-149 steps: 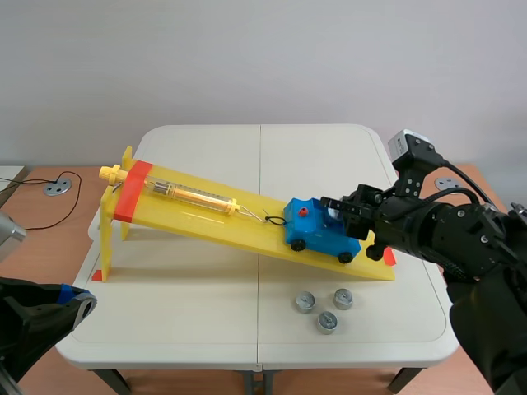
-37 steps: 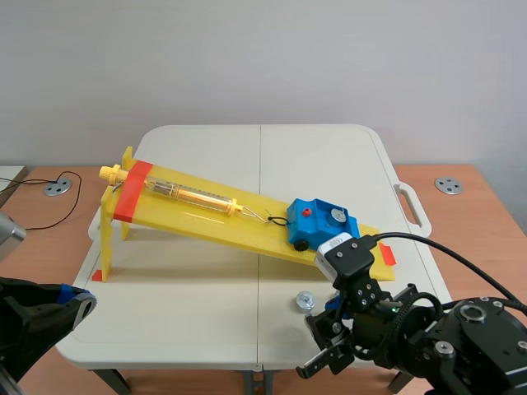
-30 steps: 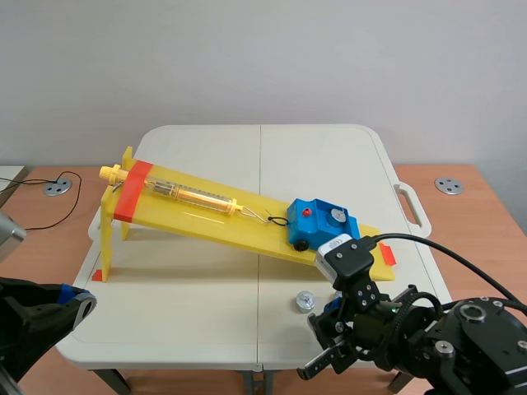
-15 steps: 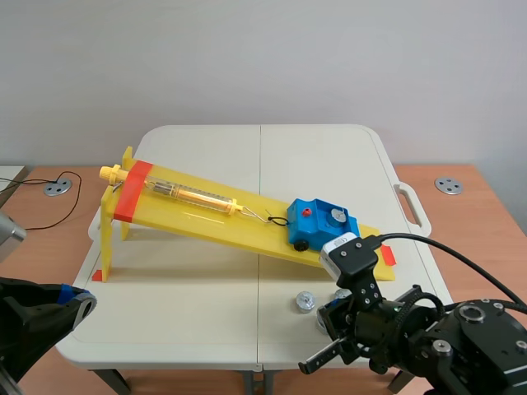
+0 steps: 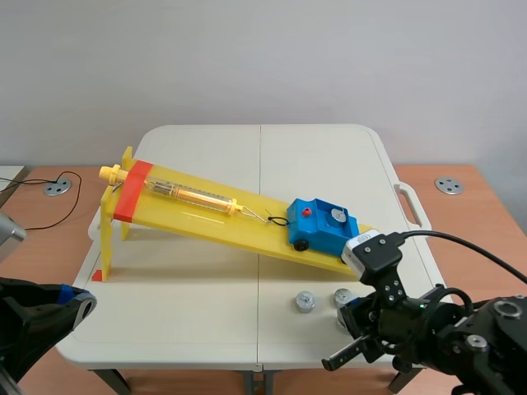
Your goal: Place the four metal weights on the blue cart on the ramp.
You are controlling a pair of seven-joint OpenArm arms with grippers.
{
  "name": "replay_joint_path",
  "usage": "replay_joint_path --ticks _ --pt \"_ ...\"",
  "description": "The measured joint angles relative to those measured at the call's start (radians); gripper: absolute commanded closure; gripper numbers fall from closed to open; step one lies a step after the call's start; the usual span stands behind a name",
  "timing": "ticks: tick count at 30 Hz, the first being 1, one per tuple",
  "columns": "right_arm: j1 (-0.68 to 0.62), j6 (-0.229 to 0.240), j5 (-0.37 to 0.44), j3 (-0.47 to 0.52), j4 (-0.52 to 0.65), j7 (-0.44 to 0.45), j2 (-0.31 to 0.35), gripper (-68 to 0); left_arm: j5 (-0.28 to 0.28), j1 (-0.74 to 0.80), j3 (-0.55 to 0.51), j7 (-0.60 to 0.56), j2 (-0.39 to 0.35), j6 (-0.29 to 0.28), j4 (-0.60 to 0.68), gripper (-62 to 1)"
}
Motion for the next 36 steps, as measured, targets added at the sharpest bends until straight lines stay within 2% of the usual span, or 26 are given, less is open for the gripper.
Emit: replay_joint_path --ticks 6,11,15,17,21,26,32,36 --pt "-0.078 0.028 0.099 0.127 0.179 -0.086 0.010 -0.6 0.000 0.000 0.000 0.000 0.000 0.000 0.000 -4.0" --pt "-0.130 0.068 0.239 0.257 0.304 -0.139 0.010 -0.6 0.000 0.000 0.000 0.000 0.000 0.000 0.000 -4.0" --pt "-0.137 0.101 0.368 0.349 0.348 -0.149 0.010 -0.6 0.000 0.000 0.000 0.000 0.000 0.000 0.000 -4.0" --pt "-0.129 0.105 0.401 0.386 0.349 -0.150 0.003 -0.6 0.000 0.000 0.000 0.000 0.000 0.000 0.000 -4.0" --pt "-0.087 0.105 0.404 0.430 0.349 -0.150 -0.040 -0.6 0.000 0.000 0.000 0.000 0.000 0.000 0.000 -4.0" --pt "0.023 0.105 0.403 0.420 0.310 -0.149 -0.116 -0.6 0.000 0.000 0.000 0.000 0.000 0.000 0.000 -4.0" --pt "0.144 0.105 0.388 0.375 0.168 -0.150 -0.174 -0.6 0.000 0.000 0.000 0.000 0.000 0.000 0.000 -4.0" --pt "0.197 0.105 0.371 0.340 0.065 -0.149 -0.190 -0.6 0.000 0.000 0.000 0.000 0.000 0.000 0.000 -4.0"
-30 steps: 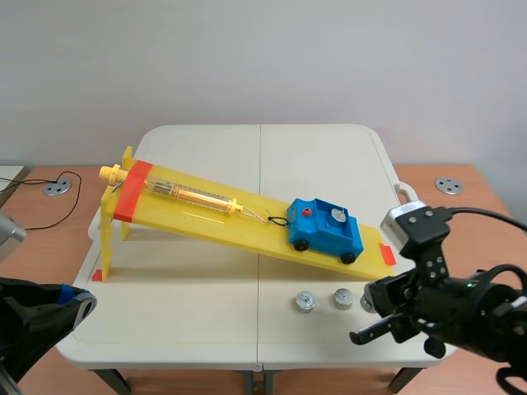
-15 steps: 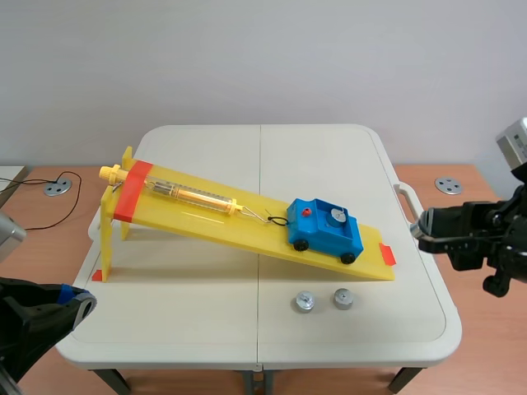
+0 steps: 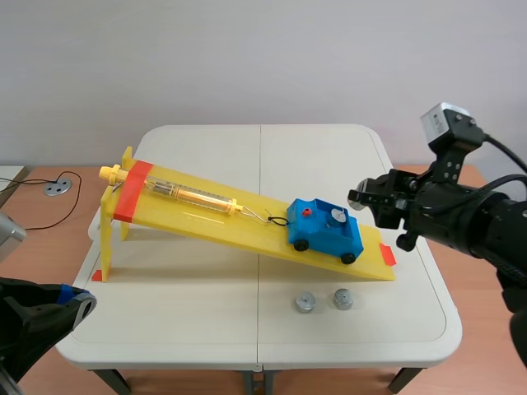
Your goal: Place the four metal weights on the blue cart on the ramp.
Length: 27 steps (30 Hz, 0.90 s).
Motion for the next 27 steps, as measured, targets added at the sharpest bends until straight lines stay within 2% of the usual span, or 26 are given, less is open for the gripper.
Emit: replay_joint_path --ticks 8,17,23,27 --pt "0.033 0.000 -0.020 -0.056 -0.122 0.000 0.000 -0.6 0.000 0.000 0.000 0.000 0.000 0.000 0.000 -4.0" --pt "0.033 0.000 -0.047 -0.058 -0.149 0.008 0.000 -1.1 0.000 0.000 0.000 0.000 0.000 0.000 0.000 -4.0" --pt "0.033 0.000 -0.047 -0.057 -0.149 0.013 0.000 -19.0 0.000 0.000 0.000 0.000 0.000 0.000 0.000 -4.0" --pt "0.033 0.005 -0.047 -0.035 -0.149 0.031 0.000 -24.0 0.000 0.000 0.000 0.000 0.000 0.000 0.000 -4.0"
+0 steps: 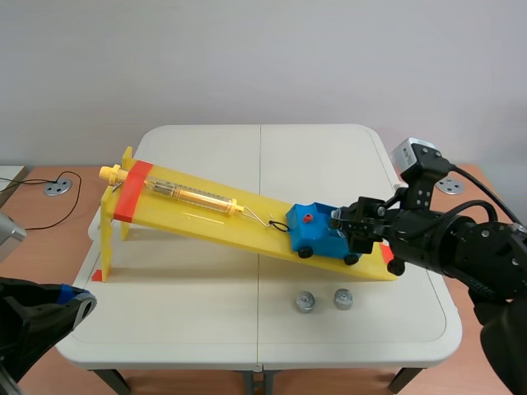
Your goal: Place the four metal weights on the blue cart on the ramp.
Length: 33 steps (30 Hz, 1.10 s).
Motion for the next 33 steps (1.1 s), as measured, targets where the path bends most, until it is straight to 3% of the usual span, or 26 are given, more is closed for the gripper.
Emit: replay_joint_path --ticks 9,15,24,33 --pt "-0.016 0.113 0.012 0.156 0.077 -0.003 0.009 -26.2 0.000 0.000 0.000 0.000 0.000 0.000 0.000 -4.0" --pt "-0.108 0.189 0.031 0.177 0.257 -0.005 0.097 -26.2 0.000 0.000 0.000 0.000 0.000 0.000 0.000 -4.0" --pt "-0.313 0.216 0.088 0.183 0.475 -0.021 0.236 -26.1 0.000 0.000 0.000 0.000 0.000 0.000 0.000 -4.0" --pt "-0.460 0.241 0.120 0.199 0.540 -0.079 0.280 -26.6 0.000 0.000 0.000 0.000 0.000 0.000 0.000 -4.0"
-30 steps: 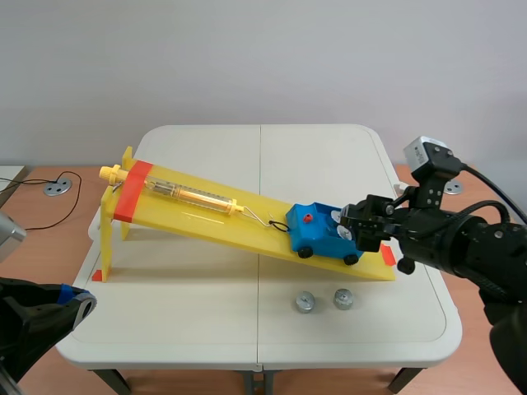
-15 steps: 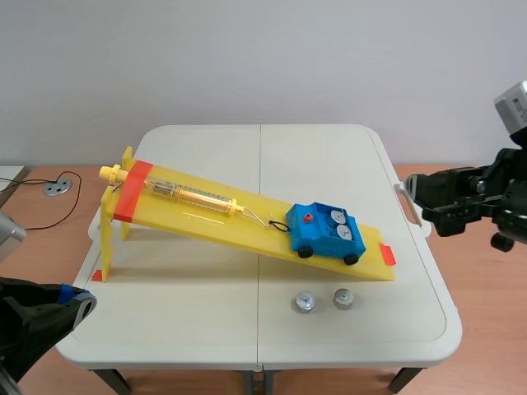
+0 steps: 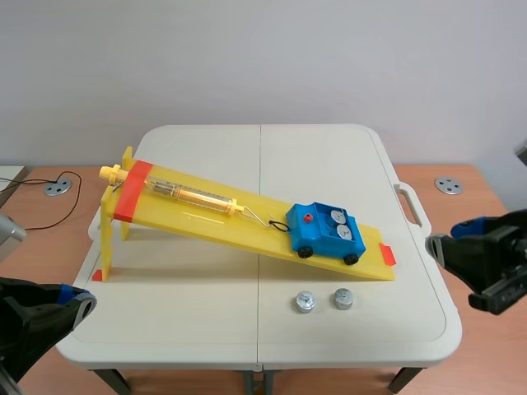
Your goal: Place the four metal weights on the blue cart on the ramp.
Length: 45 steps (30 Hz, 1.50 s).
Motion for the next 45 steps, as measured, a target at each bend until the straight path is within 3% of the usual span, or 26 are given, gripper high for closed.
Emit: replay_joint_path --ticks 5,11,16,23,31,37,45 --pt "-0.059 0.002 0.000 0.000 0.000 -0.020 0.001 -30.7 0.000 0.000 0.000 0.000 0.000 0.000 0.000 -4.0" --pt "-0.082 0.002 -0.005 0.000 0.000 -0.057 0.001 -30.7 0.000 0.000 0.000 0.000 0.000 0.000 0.000 -4.0" --pt "-0.082 -0.001 -0.059 -0.013 -0.001 -0.051 0.001 -30.7 0.000 0.000 0.000 0.000 0.000 0.000 0.000 -4.0" --pt "-0.060 -0.042 -0.222 -0.135 -0.042 0.055 -0.008 -30.7 0.000 0.000 0.000 0.000 0.000 0.000 0.000 -4.0" --pt "0.052 -0.095 -0.380 -0.323 -0.131 0.128 -0.073 -30.7 0.000 0.000 0.000 0.000 0.000 0.000 0.000 -4.0" --pt "0.136 -0.139 -0.443 -0.420 -0.243 0.167 -0.122 -30.7 0.000 0.000 0.000 0.000 0.000 0.000 0.000 -4.0" --pt "0.225 -0.173 -0.499 -0.474 -0.410 0.214 -0.178 -30.7 0.000 0.000 0.000 0.000 0.000 0.000 0.000 -4.0"
